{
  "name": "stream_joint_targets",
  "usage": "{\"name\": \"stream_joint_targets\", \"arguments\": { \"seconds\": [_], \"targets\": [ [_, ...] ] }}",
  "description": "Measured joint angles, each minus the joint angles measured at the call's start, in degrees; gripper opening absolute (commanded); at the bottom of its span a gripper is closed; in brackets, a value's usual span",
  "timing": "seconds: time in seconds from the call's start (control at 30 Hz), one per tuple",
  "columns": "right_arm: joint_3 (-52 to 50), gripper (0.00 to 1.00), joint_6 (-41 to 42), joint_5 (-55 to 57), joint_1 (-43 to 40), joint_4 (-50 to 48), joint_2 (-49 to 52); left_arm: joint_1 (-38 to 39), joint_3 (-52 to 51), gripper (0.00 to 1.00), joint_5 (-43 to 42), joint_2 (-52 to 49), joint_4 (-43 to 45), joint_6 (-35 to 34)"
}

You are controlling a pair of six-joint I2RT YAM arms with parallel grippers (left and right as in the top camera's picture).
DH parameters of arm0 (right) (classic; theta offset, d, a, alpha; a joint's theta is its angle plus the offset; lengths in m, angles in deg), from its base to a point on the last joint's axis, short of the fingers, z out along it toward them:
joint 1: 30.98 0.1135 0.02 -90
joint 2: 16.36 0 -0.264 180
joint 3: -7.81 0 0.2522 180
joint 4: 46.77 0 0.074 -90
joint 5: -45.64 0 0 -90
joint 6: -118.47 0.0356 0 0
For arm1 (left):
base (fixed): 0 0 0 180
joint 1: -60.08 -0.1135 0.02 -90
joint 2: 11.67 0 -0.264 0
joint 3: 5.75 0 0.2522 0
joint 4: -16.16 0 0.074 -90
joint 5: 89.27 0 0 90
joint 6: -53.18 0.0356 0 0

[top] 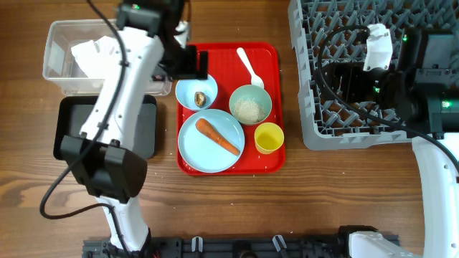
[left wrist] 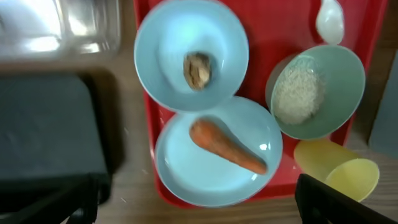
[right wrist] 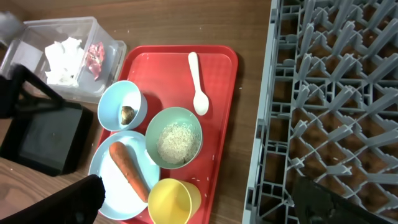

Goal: Sort waste into correct bins and load items into the dishwasher rack
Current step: 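Reach the left gripper to the carrot on the blue plate and grasp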

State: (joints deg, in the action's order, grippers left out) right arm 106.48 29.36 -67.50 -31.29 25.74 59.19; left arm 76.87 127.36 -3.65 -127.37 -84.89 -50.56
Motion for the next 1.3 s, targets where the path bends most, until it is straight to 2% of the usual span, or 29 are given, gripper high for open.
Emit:
{"name": "stream_joint_targets", "arguments": {
  "seconds": [0.2,0.3,0.5,0.77,1.03,1.1,1.13,1.23,1.3],
  "targets": [
    [0.0,1.0,0.0,0.0,0.0,0.1,0.0,6.3,-11.3,1.0,2.8,0.0,0.9,-15.8],
    [0.0,1.0,-0.1,0.0,0.0,0.3,0.0,9.8,-16.9,1.0,3.1,0.0,5.2,-23.3],
    [0.0,1.0,-0.1,0.0,0.0,0.5,0.0,16.0,-26.8,0.99,1.5,-0.3,14.6,-31.5],
    [0.0,1.0,-0.1,0.0,0.0,0.6,0.0,17.4,-32.5,0.98,1.7,-0.3,21.5,-36.4],
    [0.0,1.0,-0.1,0.0,0.0,1.0,0.0,16.1,-41.0,0.83,1.5,-0.1,30.0,-35.9],
    [0.0,1.0,-0.1,0.0,0.0,1.4,0.0,15.6,-41.0,0.73,1.3,-0.1,30.8,-35.4],
    [0.0,1.0,-0.1,0.0,0.0,1.5,0.0,15.4,-41.0,0.6,1.3,-0.1,31.2,-35.2],
    [0.0,1.0,-0.1,0.0,0.0,1.5,0.0,14.9,-41.1,0.4,1.4,-0.1,31.3,-34.8],
    [0.0,1.0,-0.1,0.0,0.0,1.5,0.0,14.8,-41.1,0.15,1.5,-0.1,31.3,-34.1]
  ]
}}
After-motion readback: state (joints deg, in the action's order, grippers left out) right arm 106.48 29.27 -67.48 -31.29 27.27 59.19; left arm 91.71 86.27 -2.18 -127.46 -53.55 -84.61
